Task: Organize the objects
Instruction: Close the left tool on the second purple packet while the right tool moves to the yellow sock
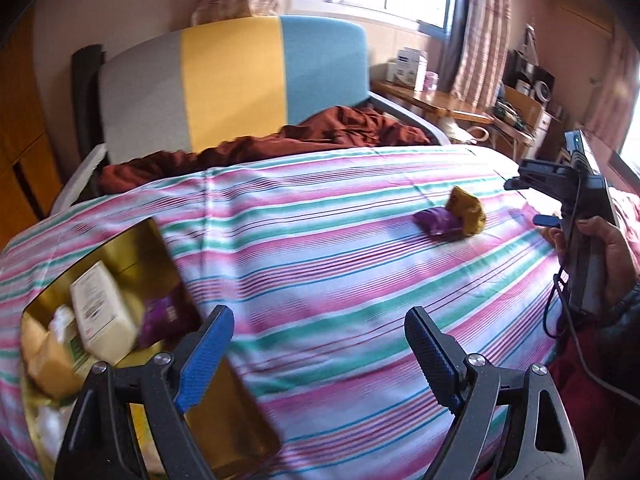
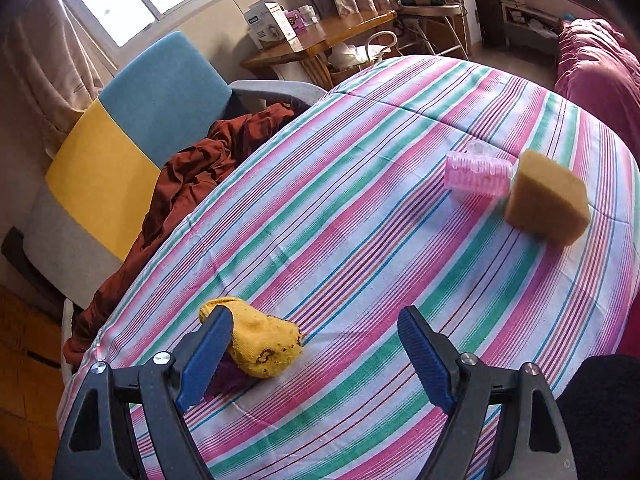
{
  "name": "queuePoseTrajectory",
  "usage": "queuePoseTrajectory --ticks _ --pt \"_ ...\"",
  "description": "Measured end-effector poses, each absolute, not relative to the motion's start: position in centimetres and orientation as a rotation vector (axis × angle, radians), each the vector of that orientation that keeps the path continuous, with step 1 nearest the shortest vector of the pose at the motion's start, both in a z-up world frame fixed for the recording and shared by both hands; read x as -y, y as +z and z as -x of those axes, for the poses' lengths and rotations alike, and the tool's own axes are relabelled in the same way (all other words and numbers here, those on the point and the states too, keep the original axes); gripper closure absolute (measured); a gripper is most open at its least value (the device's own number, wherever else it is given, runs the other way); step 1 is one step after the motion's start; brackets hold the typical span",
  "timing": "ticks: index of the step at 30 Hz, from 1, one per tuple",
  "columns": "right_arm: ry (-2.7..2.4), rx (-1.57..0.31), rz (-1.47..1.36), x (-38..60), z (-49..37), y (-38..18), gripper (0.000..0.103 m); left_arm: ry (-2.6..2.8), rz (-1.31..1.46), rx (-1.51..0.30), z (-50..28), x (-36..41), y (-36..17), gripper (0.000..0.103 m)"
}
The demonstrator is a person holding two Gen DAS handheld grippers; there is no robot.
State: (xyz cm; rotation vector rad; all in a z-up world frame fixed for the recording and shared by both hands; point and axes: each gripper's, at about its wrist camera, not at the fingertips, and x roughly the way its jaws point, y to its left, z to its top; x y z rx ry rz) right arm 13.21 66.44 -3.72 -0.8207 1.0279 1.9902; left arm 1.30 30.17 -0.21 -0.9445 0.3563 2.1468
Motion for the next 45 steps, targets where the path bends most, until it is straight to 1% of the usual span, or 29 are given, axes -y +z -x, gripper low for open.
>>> queuePoseTrajectory --ticks 5,10,19,26,32,36,38,39,40,42,45 --pt "2.011 -1.054 0.868 -66.1 -12.5 -4.2 0.017 2.106 0.92 -0.461 -1.3 -35.7 -1.4 0.015" --pt "2.044 -1.072 0.868 -65.9 -12.4 -4.1 0.017 2.063 0.923 -0.499 -1.2 -39.8 -2.1 0.015" --pt "2.071 -1.163 0.834 -66.3 -13.1 -4.1 0.017 1.998 0.949 -0.533 -0.8 -45.5 -3.5 0.016" --pt "2.072 -1.234 0.8 -66.8 -13.5 -4.2 0.017 1.971 0.961 -0.546 -0.5 -48.6 -4.2 0.017" --pt "2.078 -1.258 0.805 -66.8 -13.3 -4.4 0.017 1.964 0.973 -0.543 0.0 -50.5 -4.7 0.017" --pt "2.077 -1.266 0.799 -66.8 -13.4 -4.4 0.017 1.954 1.009 -0.504 0.9 -51.4 -5.0 0.017" --pt "2.076 -1.269 0.796 -66.9 -13.5 -4.5 0.017 1.943 1.043 -0.457 1.6 -51.9 -5.2 0.017" --pt "2.074 -1.272 0.793 -66.9 -13.5 -4.5 0.017 1.938 1.071 -0.415 2.2 -52.1 -5.2 0.019" --pt "2.073 -1.274 0.792 -66.9 -13.5 -4.5 0.017 1.93 1.102 -0.371 2.8 -52.2 -5.3 0.027" --pt "2.074 -1.279 0.797 -66.9 -13.4 -4.6 0.017 1.917 1.174 -0.299 4.1 -52.4 -5.7 0.033" --pt "2.073 -1.281 0.8 -66.9 -13.4 -4.7 0.017 1.903 1.264 -0.225 5.6 -52.7 -6.6 0.038"
